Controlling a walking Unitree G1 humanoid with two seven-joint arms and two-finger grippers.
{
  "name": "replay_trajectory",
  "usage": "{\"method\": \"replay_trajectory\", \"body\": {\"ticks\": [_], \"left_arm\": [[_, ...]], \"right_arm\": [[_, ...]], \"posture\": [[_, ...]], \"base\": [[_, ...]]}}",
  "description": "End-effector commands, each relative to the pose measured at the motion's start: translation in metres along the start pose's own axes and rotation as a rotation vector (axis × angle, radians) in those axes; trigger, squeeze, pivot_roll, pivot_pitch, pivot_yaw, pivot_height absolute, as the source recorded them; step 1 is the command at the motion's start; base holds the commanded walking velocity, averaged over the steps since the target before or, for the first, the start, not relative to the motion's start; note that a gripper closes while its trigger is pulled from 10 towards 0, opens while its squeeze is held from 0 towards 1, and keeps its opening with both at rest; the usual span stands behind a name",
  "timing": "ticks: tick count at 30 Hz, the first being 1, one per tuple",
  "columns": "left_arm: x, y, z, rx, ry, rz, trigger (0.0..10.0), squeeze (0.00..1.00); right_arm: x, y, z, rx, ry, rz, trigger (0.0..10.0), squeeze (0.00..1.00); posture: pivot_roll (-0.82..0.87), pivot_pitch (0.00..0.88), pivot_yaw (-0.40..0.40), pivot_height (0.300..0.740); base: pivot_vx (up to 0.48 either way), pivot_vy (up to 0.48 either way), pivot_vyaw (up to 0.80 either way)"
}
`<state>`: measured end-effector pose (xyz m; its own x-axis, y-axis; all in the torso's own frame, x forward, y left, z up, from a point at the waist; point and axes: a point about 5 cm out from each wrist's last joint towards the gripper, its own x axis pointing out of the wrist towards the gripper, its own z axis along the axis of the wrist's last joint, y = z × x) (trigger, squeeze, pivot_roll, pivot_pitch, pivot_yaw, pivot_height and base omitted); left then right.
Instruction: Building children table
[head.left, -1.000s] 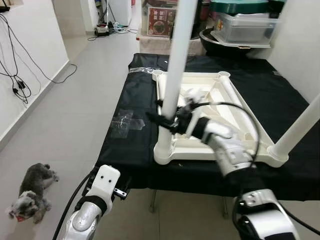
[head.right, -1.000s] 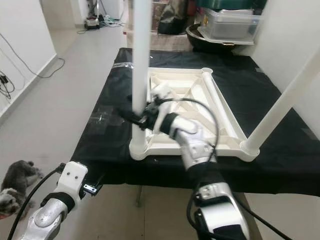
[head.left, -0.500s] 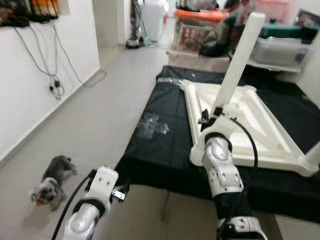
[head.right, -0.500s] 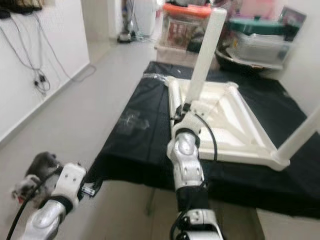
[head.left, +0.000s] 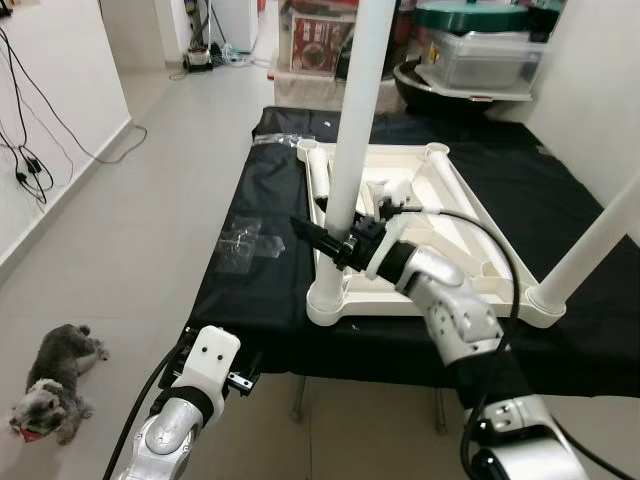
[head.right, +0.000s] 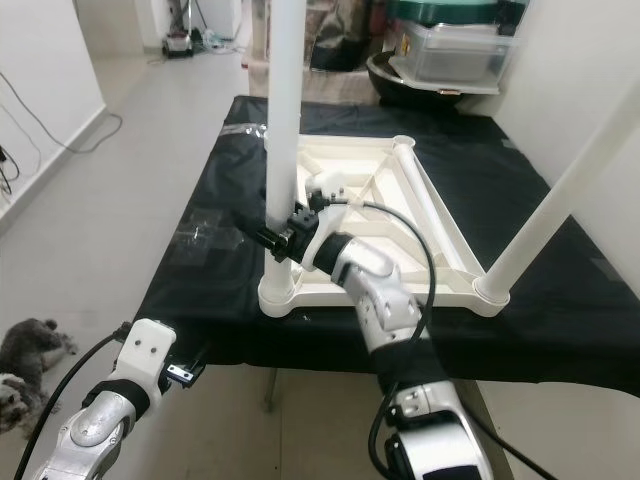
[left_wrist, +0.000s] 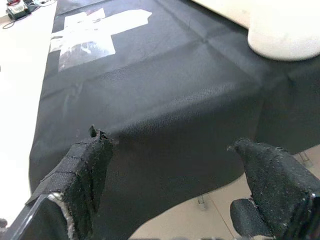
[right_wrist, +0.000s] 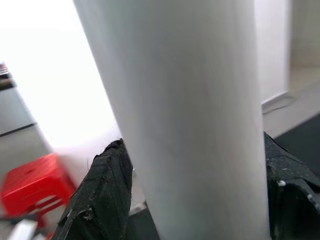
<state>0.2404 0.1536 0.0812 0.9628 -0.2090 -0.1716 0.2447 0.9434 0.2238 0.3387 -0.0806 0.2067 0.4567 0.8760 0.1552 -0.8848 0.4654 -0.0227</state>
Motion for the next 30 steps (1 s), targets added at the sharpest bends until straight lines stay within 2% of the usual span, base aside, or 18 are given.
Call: {"method": "replay_trajectory", "body": {"ticks": [1, 2, 4, 5, 6, 8, 11, 12, 14, 18, 19, 22, 23, 24, 26, 27, 28, 30], "left_arm": [[-0.001, -0.001, -0.003, 0.003, 0.009, 0.002, 10.0, 0.0], [-0.002, -0.002, -0.003, 0.002, 0.01, 0.005, 10.0, 0.0], [-0.003, -0.002, -0.004, 0.002, 0.011, 0.006, 10.0, 0.0], [-0.003, -0.002, -0.004, 0.002, 0.011, 0.006, 10.0, 0.0], [-0.006, -0.001, -0.005, -0.001, 0.014, 0.007, 10.0, 0.0], [-0.007, -0.001, -0.006, -0.001, 0.016, 0.007, 10.0, 0.0], [-0.008, 0.0, -0.006, 0.0, 0.019, 0.005, 10.0, 0.0], [-0.009, 0.0, -0.007, 0.003, 0.022, 0.002, 10.0, 0.0], [-0.007, 0.002, -0.008, 0.016, 0.028, 0.004, 10.0, 0.0], [-0.004, 0.002, -0.006, 0.007, 0.022, 0.01, 10.0, 0.0], [-0.002, -0.001, -0.004, 0.001, 0.017, 0.003, 10.0, 0.0], [-0.001, -0.003, -0.003, -0.003, 0.013, -0.003, 10.0, 0.0], [0.0, -0.006, -0.003, -0.001, 0.012, -0.017, 10.0, 0.0], [0.0, -0.007, -0.003, 0.002, 0.013, -0.025, 10.0, 0.0], [0.0, -0.007, -0.003, 0.002, 0.013, -0.025, 10.0, 0.0], [-0.002, -0.003, -0.004, 0.002, 0.015, -0.011, 10.0, 0.0], [-0.002, -0.003, -0.004, 0.002, 0.015, -0.011, 10.0, 0.0], [-0.003, 0.0, -0.004, 0.0, 0.015, -0.002, 10.0, 0.0]], "right_arm": [[0.01, 0.007, -0.013, 0.009, 0.039, 0.018, 6.8, 0.0], [0.014, -0.01, -0.021, -0.029, 0.068, -0.239, 0.0, 0.0], [0.016, -0.027, -0.028, -0.074, 0.098, -0.513, 0.0, 0.0], [0.016, -0.027, -0.028, -0.074, 0.098, -0.513, 0.0, 0.0], [-0.003, -0.04, -0.046, 0.137, 0.114, -0.766, 0.0, 0.0], [-0.011, -0.041, -0.054, 0.196, 0.122, -0.803, 0.0, 0.0], [-0.018, -0.043, -0.06, 0.183, 0.165, -0.85, 0.0, 0.0], [-0.027, -0.046, -0.065, 0.116, 0.236, -0.918, 0.0, 0.0], [-0.076, -0.054, -0.077, 0.075, 0.314, -1.384, 0.0, 0.0], [-0.09, -0.043, -0.083, 0.101, 0.33, -1.567, 0.0, 0.0], [-0.079, -0.034, -0.084, 0.11, 0.323, -1.523, 10.0, 0.0], [-0.07, -0.029, -0.085, 0.114, 0.319, -1.503, 10.0, 0.0], [-0.052, -0.023, -0.083, 0.126, 0.282, -1.391, 10.0, 0.0], [-0.036, -0.019, -0.073, 0.117, 0.189, -1.262, 10.0, 0.11], [-0.036, -0.019, -0.073, 0.117, 0.189, -1.262, 10.0, 0.11], [0.0, -0.01, -0.041, 0.135, 0.001, -0.826, 10.0, 1.0], [0.0, -0.01, -0.041, 0.135, 0.001, -0.826, 10.0, 1.0], [0.011, -0.004, -0.03, 0.141, -0.05, -0.648, 10.0, 1.0]], "posture": [[0.14, 0.0, -0.098, 0.74], [0.15, 0.0, -0.099, 0.74], [0.15, 0.0, -0.099, 0.74], [0.15, 0.0, -0.099, 0.74], [0.15, 0.0, -0.092, 0.74], [0.15, 0.0, -0.09, 0.74], [0.14, 0.0, -0.084, 0.74], [0.14, 0.0, -0.084, 0.74], [0.12, 0.0, -0.073, 0.74], [0.11, 0.0, -0.064, 0.74], [0.11, 0.0, -0.058, 0.74], [0.11, 0.0, -0.058, 0.74], [0.11, 0.0, -0.058, 0.74], [0.11, 0.0, -0.059, 0.74], [0.11, 0.0, -0.059, 0.74], [0.13, 0.0, -0.072, 0.74], [0.13, 0.0, -0.072, 0.74], [0.13, 0.0, -0.072, 0.74]], "base": [[0.0, 0.0, 0.0], [0.0, 0.0, 0.0], [0.0, 0.0, 0.0], [0.0, 0.0, 0.0], [0.0, 0.0, 0.0], [0.0, 0.0, 0.0], [0.0, 0.0, 0.0], [0.0, 0.0, 0.0], [0.0, 0.0, 0.0], [0.0, 0.0, 0.0], [0.0, 0.0, 0.0], [0.0, 0.0, 0.0], [0.0, 0.0, 0.0], [0.0, 0.0, 0.0], [0.0, 0.0, 0.0], [0.0, 0.0, 0.0], [0.0, 0.0, 0.0], [0.0, 0.0, 0.0]]}}
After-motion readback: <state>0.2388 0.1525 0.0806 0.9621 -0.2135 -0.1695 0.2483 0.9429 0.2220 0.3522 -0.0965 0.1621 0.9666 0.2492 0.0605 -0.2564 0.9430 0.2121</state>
